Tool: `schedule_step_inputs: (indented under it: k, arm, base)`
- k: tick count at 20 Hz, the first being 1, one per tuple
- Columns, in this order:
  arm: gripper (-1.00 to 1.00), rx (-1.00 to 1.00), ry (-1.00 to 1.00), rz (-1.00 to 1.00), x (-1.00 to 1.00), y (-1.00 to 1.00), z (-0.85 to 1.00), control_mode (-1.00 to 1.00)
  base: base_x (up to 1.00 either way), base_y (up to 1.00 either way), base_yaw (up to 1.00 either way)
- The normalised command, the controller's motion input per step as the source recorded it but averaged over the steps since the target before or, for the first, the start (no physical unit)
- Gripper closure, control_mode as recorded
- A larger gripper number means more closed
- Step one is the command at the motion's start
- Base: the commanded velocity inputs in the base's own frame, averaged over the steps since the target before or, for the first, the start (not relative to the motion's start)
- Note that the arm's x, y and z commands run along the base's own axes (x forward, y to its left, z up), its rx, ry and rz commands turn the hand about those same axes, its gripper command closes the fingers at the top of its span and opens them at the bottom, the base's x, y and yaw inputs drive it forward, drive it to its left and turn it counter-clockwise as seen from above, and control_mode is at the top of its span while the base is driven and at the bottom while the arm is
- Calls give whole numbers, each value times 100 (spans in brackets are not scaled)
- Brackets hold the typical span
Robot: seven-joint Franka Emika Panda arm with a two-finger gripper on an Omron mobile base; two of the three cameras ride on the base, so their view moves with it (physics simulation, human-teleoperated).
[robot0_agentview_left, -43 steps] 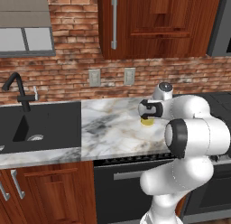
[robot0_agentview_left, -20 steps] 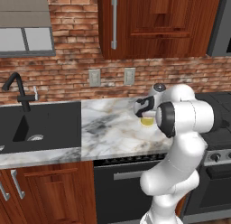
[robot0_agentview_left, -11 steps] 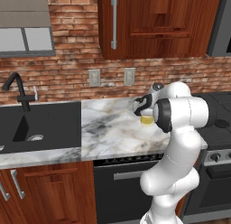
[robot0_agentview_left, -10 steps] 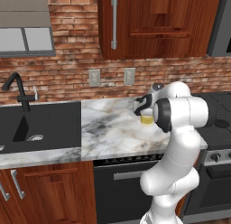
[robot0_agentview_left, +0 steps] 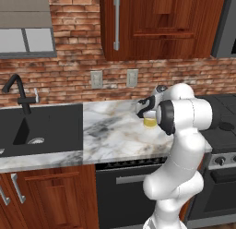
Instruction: Place the mayonnaise and ketchup from the counter to the top shelf of the fridge. If the existing items in the fridge are on the top shelf, move them to other shelves.
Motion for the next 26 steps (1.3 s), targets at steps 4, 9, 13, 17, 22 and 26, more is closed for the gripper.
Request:
schedule_step_inputs:
  k: [4,9,13,17,22,26]
  arm:
    - [100,0,0,0,-3,0,2,-100]
    - [100,0,-10,0,-56,0,41,-100]
    - [100,0,-23,0,-98,0,76,-100]
    - [100,0,-22,0,-100,0,87,-100]
    - [100,0,-18,0,-100,0,91,-100]
    - [100,0,-10,0,-100,0,92,-100]
  base:
    - [0,0,0]
    - [0,0,0]
    - [0,0,0]
    - [0,0,0]
    - [0,0,0]
    - [0,0,0]
